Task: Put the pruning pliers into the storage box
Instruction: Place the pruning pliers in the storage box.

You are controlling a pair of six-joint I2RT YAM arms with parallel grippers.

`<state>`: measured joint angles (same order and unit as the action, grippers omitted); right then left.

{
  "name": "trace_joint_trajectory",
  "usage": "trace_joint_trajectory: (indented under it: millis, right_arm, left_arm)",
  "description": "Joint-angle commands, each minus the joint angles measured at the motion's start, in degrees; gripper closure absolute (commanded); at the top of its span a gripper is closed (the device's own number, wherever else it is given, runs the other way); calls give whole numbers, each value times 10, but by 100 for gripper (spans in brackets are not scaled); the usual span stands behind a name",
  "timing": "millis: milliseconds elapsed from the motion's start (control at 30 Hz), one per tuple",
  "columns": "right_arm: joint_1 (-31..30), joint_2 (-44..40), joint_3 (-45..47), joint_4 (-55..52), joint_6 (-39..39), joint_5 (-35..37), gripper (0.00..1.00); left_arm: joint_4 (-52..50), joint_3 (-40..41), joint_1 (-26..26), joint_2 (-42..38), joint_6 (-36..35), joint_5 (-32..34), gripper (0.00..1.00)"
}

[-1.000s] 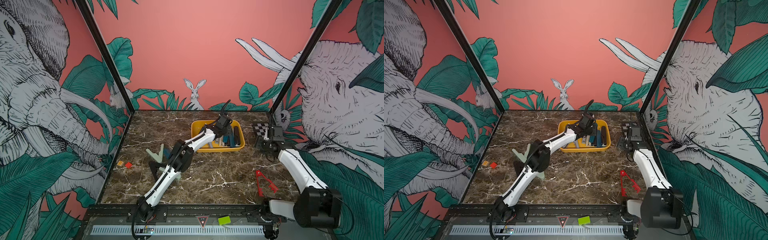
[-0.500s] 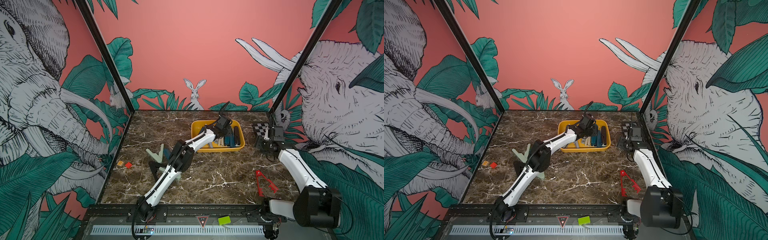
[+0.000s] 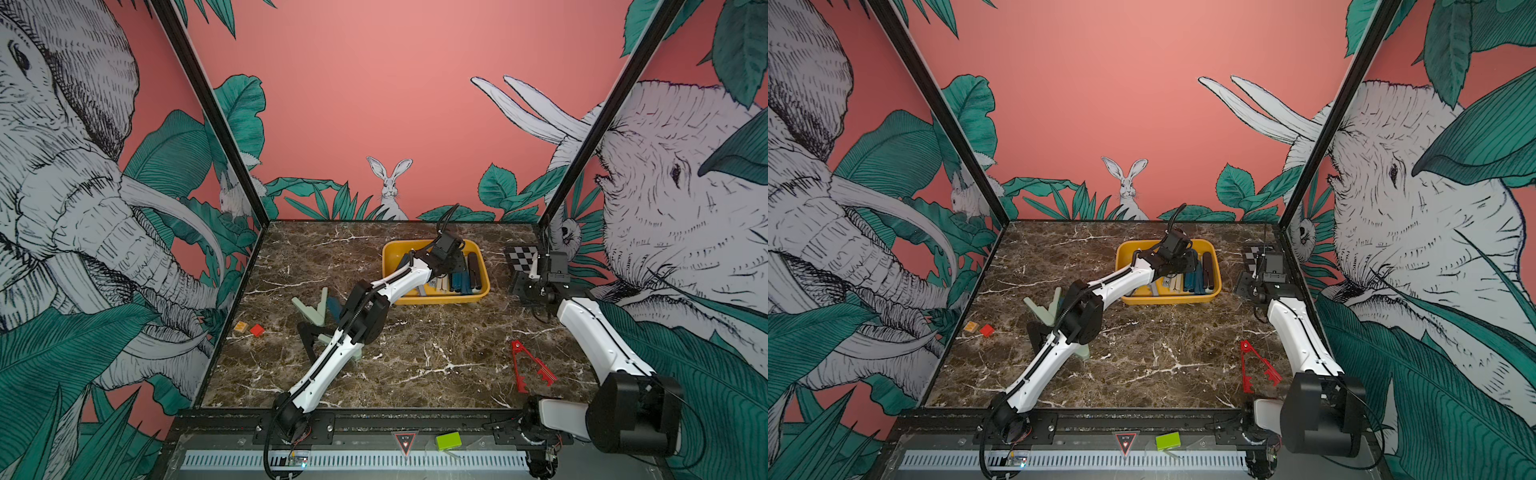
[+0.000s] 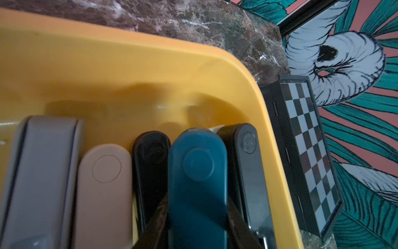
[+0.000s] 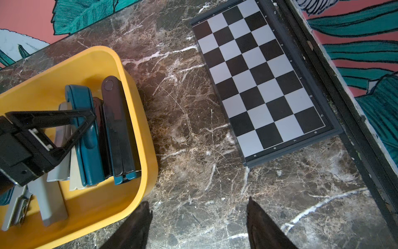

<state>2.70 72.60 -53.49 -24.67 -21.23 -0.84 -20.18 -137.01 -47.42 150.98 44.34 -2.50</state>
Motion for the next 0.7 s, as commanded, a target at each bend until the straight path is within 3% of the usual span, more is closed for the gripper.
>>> trace_joint_trajectory:
  millis: [0, 500, 667]
  right_arm:
    - [4, 0, 8, 3, -4, 3, 31]
    - [30, -64, 74, -73, -36, 3, 29]
    - [30, -108, 115, -102, -59, -1, 33]
  left_arm:
    - [3, -18, 0, 0, 15, -5, 59]
    - [30, -3, 0, 5, 54, -24, 51]
    - [61, 45, -3, -50, 49, -16, 50]
